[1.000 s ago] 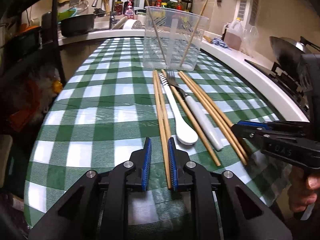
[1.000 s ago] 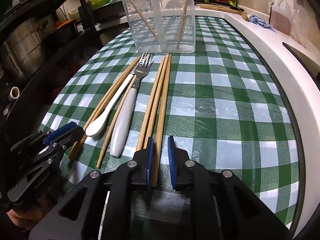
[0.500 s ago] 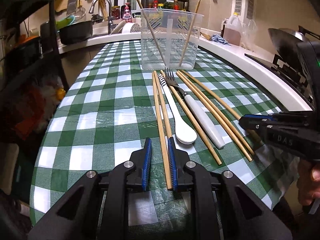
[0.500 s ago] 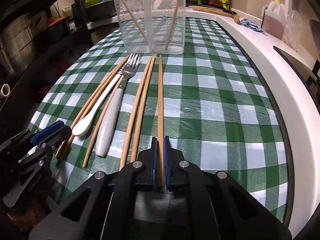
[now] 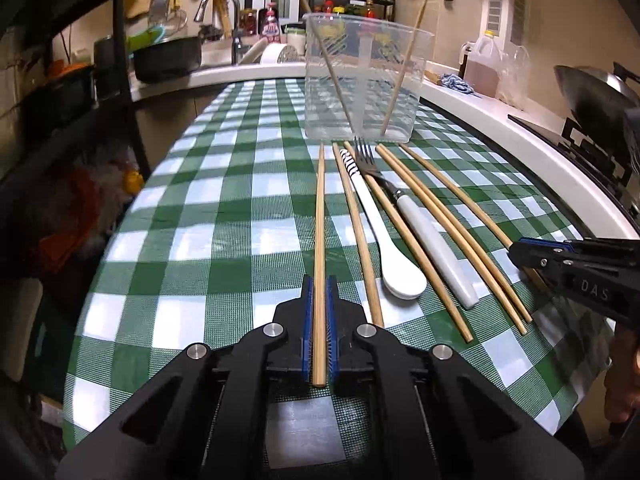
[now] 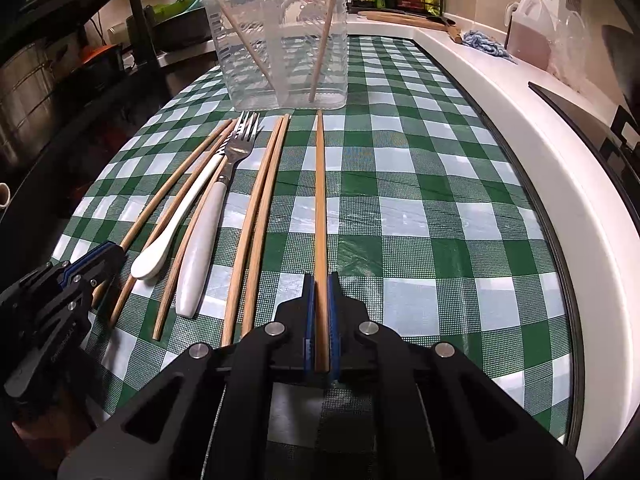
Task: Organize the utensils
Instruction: 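Close the left gripper on a wooden chopstick while the right gripper grasps another chopstick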
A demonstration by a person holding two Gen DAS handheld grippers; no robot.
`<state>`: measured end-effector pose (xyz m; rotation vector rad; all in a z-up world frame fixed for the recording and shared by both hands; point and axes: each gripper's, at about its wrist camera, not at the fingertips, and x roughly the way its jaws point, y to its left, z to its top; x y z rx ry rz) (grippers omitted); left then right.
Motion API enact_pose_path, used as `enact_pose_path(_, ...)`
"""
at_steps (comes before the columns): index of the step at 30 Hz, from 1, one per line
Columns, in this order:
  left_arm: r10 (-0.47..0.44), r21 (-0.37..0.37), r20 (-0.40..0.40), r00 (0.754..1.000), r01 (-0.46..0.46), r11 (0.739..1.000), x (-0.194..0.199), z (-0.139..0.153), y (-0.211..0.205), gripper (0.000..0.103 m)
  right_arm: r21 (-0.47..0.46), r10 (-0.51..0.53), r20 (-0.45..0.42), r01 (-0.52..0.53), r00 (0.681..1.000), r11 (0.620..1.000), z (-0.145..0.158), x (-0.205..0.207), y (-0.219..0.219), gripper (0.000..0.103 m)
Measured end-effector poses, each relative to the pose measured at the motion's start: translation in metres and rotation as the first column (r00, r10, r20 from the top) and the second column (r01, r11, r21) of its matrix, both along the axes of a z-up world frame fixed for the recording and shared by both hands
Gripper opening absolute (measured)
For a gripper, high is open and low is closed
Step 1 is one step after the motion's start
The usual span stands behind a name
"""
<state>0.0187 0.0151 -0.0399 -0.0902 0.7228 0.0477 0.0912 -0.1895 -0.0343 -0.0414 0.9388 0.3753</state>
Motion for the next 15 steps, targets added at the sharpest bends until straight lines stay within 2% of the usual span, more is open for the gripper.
enact_pose_path(15,-0.009,0.009,-0.003,1.0,0.009,1.0,-0.0016,0.0004,-0.003,0.006,-0.016,-0.013,0.007,0.013,1.0,1.0,0.0006,-0.004,0.0012,0.008)
